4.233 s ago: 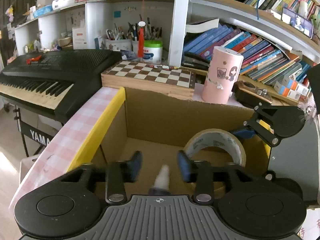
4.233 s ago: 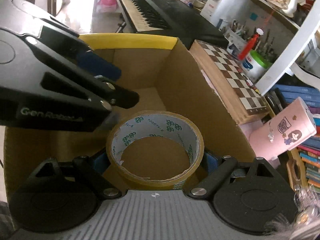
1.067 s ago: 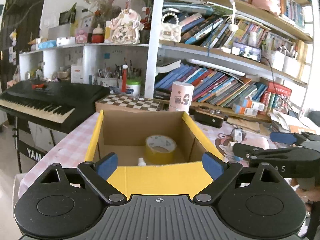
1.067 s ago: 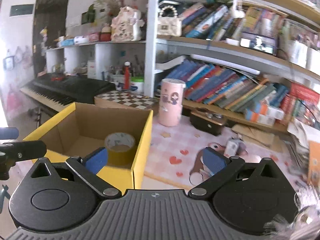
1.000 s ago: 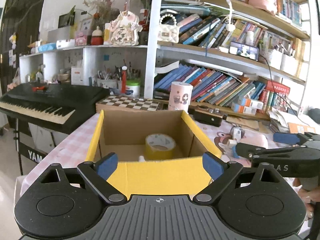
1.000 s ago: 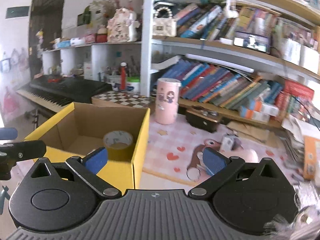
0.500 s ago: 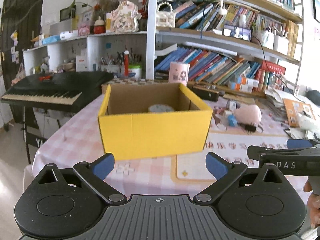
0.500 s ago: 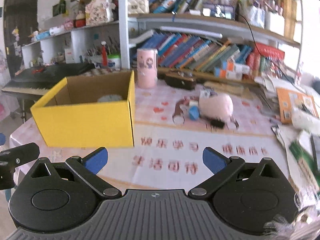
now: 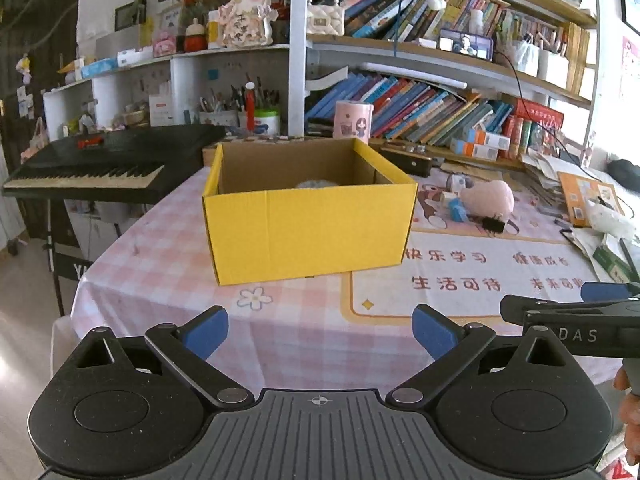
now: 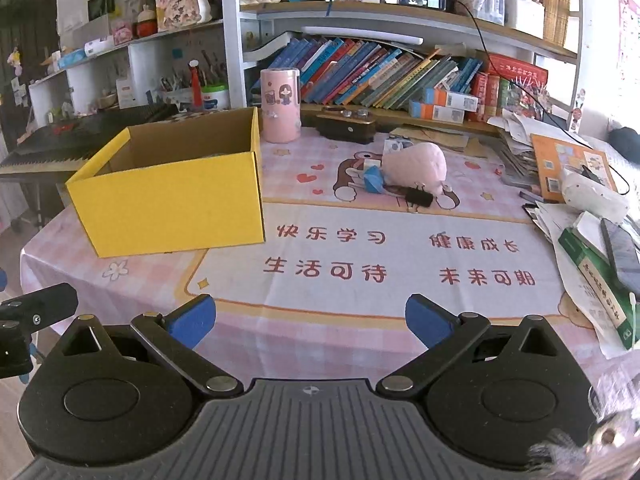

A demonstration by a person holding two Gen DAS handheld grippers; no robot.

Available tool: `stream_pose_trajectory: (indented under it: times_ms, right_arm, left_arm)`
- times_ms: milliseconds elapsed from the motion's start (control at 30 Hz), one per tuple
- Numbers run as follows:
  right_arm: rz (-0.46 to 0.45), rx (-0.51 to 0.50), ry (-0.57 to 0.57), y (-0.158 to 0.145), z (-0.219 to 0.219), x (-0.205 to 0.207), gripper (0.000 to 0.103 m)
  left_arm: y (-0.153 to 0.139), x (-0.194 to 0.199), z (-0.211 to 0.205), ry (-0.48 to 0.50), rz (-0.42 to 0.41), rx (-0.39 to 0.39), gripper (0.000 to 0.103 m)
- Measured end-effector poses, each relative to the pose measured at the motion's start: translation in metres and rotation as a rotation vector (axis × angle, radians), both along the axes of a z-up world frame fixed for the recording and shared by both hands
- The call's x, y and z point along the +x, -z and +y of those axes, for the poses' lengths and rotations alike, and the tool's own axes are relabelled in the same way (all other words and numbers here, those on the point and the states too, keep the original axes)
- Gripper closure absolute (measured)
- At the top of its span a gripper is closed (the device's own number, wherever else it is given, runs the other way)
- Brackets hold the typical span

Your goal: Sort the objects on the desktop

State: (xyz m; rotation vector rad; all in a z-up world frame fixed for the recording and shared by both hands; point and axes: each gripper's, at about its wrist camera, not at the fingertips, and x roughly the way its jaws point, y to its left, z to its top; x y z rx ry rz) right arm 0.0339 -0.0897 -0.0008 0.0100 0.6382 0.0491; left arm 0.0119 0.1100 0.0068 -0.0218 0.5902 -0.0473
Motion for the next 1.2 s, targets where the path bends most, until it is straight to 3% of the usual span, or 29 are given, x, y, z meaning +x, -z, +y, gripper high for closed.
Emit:
stream_pose_trajectory:
  times_ms: [633, 1200]
  right_arm:
    - [0.052, -0.022, 0.08, 0.007, -0.017, -0.021, 0.001]
    - [0.071, -0.014, 0.158, 0.011, -0.053, -0.01, 0.0]
  left_arm:
    - [0.01, -0.001, -0.019, 0.082, 0.045, -0.013, 0.0]
    - [0.012, 0.023, -0.055, 0.162, 0.064, 0.004, 0.0]
